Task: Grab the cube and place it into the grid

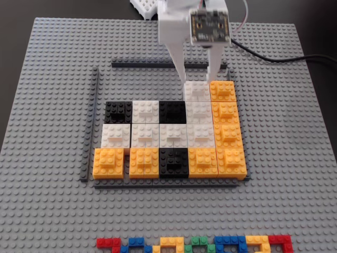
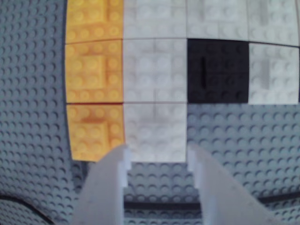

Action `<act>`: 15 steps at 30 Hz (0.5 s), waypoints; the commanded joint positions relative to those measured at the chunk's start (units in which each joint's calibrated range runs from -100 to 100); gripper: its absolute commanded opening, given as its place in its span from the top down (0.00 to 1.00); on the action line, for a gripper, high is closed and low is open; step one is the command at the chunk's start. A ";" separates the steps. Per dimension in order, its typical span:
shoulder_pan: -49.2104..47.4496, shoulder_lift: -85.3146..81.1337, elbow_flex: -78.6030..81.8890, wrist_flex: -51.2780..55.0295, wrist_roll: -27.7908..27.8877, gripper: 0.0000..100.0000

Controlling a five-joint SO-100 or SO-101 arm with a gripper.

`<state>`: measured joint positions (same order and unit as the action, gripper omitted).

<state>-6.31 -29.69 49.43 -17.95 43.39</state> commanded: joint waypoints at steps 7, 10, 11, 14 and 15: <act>1.48 -17.00 -10.14 6.37 0.39 0.86; 2.44 -21.39 -10.96 6.91 0.68 0.88; 2.81 -23.02 -10.78 6.86 0.78 0.89; 3.84 -28.01 -7.88 5.93 1.56 0.93; 4.28 -29.99 -5.97 5.10 1.81 0.94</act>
<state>-3.39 -51.57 43.07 -11.36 44.13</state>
